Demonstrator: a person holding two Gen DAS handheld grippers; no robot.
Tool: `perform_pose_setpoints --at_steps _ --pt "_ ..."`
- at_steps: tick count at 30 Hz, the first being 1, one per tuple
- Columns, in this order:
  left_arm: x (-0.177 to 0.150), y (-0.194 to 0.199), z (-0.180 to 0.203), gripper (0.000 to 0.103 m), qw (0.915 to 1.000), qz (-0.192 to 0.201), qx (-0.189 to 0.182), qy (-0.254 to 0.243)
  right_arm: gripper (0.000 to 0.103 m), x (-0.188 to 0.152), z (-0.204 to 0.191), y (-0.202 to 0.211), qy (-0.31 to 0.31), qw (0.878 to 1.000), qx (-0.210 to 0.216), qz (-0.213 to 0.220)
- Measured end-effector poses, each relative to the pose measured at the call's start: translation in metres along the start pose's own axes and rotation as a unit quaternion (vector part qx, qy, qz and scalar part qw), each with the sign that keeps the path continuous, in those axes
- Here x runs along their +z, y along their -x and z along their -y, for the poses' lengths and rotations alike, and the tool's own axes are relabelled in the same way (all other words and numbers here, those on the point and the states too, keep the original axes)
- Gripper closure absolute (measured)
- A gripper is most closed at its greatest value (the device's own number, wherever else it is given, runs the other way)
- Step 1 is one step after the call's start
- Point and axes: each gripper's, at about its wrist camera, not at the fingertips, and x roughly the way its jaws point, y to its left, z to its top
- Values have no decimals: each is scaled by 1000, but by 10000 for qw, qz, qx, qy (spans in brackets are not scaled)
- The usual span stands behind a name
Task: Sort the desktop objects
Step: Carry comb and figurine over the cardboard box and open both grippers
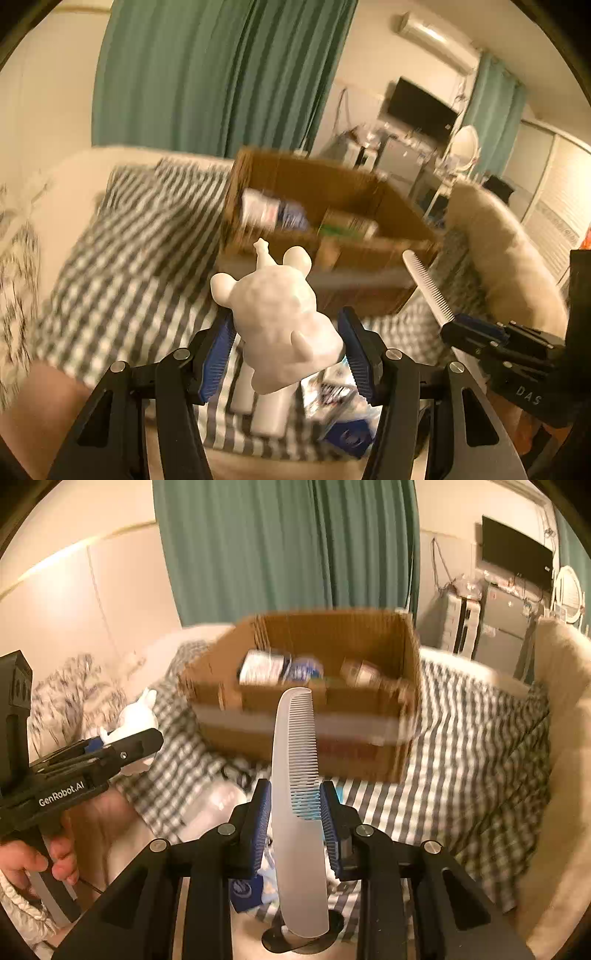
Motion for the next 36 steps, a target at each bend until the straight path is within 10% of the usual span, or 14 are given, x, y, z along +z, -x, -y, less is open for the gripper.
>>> perform_pose_setpoints --at_steps 22,36 --pt "150 22 51 45 9930 925 -388 -620 77 135 -4 38 624 9928 -215 1004" --pt "195 -78 50 45 9960 517 -259 -680 77 182 42 -61 162 9977 -56 660"
